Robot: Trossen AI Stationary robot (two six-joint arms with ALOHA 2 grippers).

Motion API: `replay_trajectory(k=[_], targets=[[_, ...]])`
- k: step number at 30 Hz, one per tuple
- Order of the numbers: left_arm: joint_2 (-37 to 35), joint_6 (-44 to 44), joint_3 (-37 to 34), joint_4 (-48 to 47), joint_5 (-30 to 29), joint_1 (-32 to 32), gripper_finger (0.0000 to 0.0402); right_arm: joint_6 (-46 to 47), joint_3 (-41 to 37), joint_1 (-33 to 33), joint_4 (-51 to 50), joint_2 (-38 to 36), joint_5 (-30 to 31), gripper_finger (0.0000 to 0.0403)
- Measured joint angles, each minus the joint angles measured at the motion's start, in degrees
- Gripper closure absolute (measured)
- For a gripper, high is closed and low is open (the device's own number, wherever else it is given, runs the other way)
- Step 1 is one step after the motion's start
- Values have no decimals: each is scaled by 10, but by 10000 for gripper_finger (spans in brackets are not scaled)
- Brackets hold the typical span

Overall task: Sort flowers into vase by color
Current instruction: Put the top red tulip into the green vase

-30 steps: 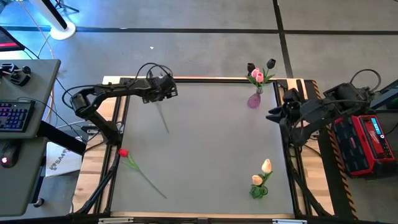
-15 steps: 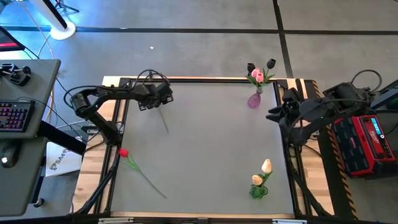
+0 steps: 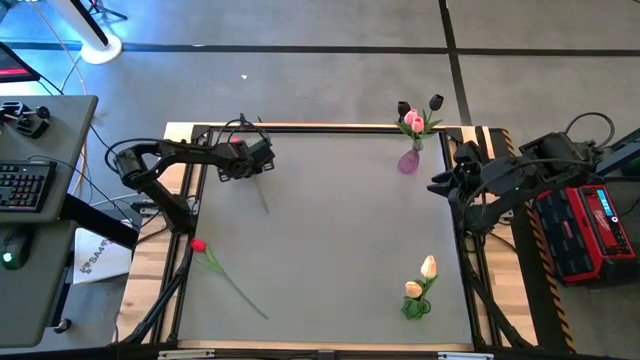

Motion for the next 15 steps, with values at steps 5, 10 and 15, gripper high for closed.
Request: replay_trajectory(k=[5,10,15], targets=[[0,28,0,20,3,-9,344,-5,0,0,0,3,10,276],[-15,30,-2,41,29,-19,396,-22,0,0,1,4,30,276],[-34,40,-2,72,55,-20,397,-38,0,0,15,4,54,276]])
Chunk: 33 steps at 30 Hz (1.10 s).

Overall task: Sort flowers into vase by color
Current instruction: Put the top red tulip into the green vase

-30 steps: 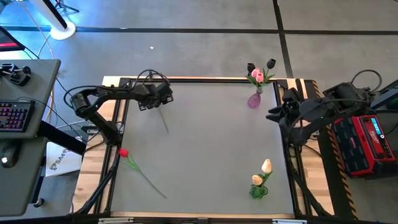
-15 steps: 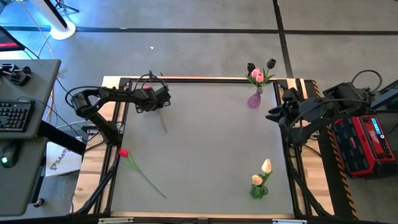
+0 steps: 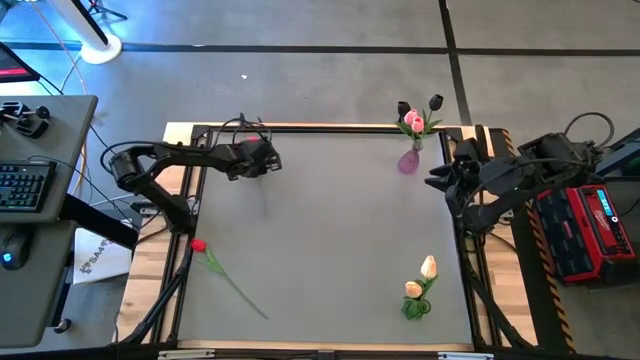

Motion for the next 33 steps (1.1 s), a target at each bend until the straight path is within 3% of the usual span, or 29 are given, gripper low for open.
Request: replay_trajectory(k=[9,13,17,20,24,33], targets=[[-61,133,0,213,22,-46,401,-38,0,1,34,0,33,276],[-80,227,0,361,87,-85,401,-75,0,2,74,0,53,276],[-83,302,1,531,171,-139,401,-129,0,2,133,2,-8,276],[-84,362,1,625,182,-187,401,-138,0,2,176,12,-51,276],[-83,429,7,670,182,-239,401,-105,0,3,224,40,-67,276],[-84,455,72,673,296,-294,401,-111,0,27,433,130,-45,276]])
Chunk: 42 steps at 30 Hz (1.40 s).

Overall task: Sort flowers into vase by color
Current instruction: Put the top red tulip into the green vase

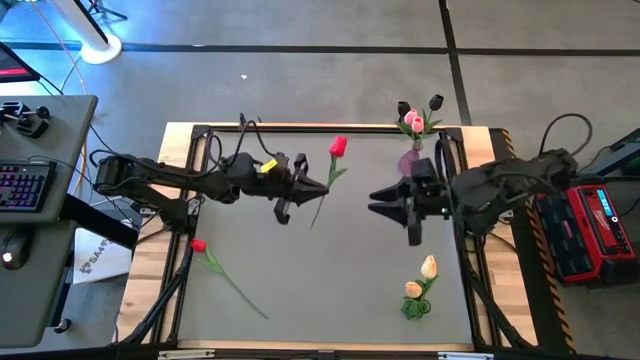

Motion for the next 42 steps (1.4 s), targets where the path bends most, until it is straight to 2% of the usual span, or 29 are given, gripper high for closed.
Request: replay_trajectory(k=[5,11,17,21,23,27,35,39,42], targets=[[0,-6,14,-2,70,-5,401,-44,0,38,143,23,40,276],[0,-3,15,2,134,-16,401,-2,0,89,167,65,140,276],[0,73,15,-3,98,-43,401,19,0,129,195,120,258,278],[0,116,15,-5,99,-63,401,4,0,149,195,138,333,287],[0,115,15,-7,99,-71,401,2,0,154,196,141,330,293],[0,115,15,-7,99,-82,401,-12,0,154,219,141,256,309],[0,120,15,-7,90,-107,401,-50,0,116,226,141,278,325],[0,118,15,-15,42,-114,401,-42,0,79,226,141,214,324],[0,129,15,-27,33,-114,401,-50,0,57,235,144,180,324]])
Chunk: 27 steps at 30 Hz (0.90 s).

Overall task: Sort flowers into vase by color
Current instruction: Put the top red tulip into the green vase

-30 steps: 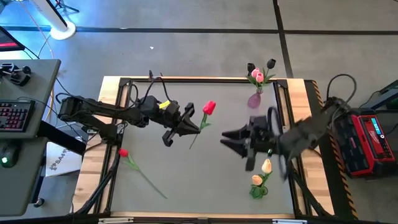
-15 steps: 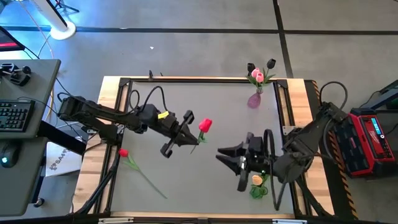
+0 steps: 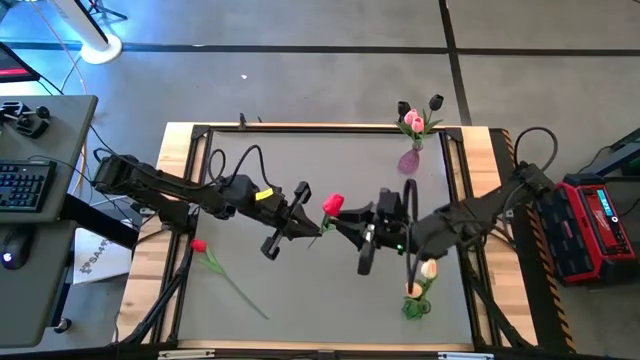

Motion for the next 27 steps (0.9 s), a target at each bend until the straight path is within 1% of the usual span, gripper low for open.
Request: replay_trajectory(k=[4,8,10,14,20,22,25,27], targets=[[0,1,0,-19,-2,0,401,-6,0,-17,8,0,-42,324],[0,-1,0,-28,-8,0,401,-18,0,-25,15,0,-103,324],[0,-12,0,-30,-11,0,401,-16,0,-28,6,0,-117,324],[0,-18,0,-30,-23,1,401,-19,0,-29,-5,0,-100,324],[0,-20,0,-30,-24,0,401,-20,0,-33,-8,0,-98,330],[0,-25,0,-30,-25,0,401,-20,0,-34,-13,0,-87,343],[0,-44,0,-30,-26,0,401,-24,0,-34,-31,0,-72,378],[0,-60,0,-30,-27,0,401,-44,0,-33,-42,0,-58,396]])
